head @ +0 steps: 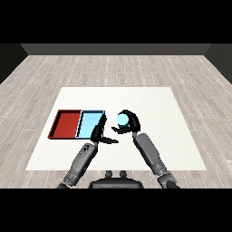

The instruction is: Pick the blue can and put it in the blue box

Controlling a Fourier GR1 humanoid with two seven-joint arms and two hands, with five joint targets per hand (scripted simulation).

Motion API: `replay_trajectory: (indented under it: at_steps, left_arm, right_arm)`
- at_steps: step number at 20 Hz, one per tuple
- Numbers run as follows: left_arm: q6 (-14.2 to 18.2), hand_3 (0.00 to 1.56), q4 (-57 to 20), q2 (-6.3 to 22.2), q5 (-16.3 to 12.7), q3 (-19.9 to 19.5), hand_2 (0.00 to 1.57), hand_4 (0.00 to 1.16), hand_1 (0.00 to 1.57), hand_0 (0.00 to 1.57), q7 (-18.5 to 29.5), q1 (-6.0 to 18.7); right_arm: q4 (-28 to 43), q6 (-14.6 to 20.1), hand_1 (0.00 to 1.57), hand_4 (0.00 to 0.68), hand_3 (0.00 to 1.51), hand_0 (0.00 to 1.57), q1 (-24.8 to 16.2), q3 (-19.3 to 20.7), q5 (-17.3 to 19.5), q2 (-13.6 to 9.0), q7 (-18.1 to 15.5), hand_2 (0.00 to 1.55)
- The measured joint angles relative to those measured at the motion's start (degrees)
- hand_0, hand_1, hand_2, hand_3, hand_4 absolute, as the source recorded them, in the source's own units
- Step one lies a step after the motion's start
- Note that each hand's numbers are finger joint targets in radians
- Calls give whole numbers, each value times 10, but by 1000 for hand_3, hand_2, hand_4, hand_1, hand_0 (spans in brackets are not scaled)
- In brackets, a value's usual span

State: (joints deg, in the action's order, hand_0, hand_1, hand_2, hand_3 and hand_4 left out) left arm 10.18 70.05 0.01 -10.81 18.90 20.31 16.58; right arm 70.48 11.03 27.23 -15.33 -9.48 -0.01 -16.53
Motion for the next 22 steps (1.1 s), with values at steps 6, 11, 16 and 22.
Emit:
replay_trajectory:
  at_steps: [6, 11, 16, 22]
  left_arm:
    - [22, 0, -59, 0, -32, 24, 0, 0, 0, 0, 12, 34]
    - [46, 0, -85, 0, -58, 53, 0, 0, 0, 0, 17, 59]
    - [45, 0, -84, 0, -60, 60, 0, 0, 0, 0, 15, 60]
    - [50, 0, -116, 0, -88, 73, 0, 0, 0, 0, 35, 87]
  right_arm:
    - [24, 0, 1404, 679, 1403, 1404, -12, -19, 2, 0, 4, 1439]
    - [19, 7, 1397, 677, 1411, 1397, -5, -40, -12, 0, -4, 1450]
    - [14, 15, 1396, 654, 1395, 1396, 1, -56, -15, 0, -13, 1431]
    - [10, 32, 1431, 630, 1389, 1431, 5, -84, -20, 0, -18, 1432]
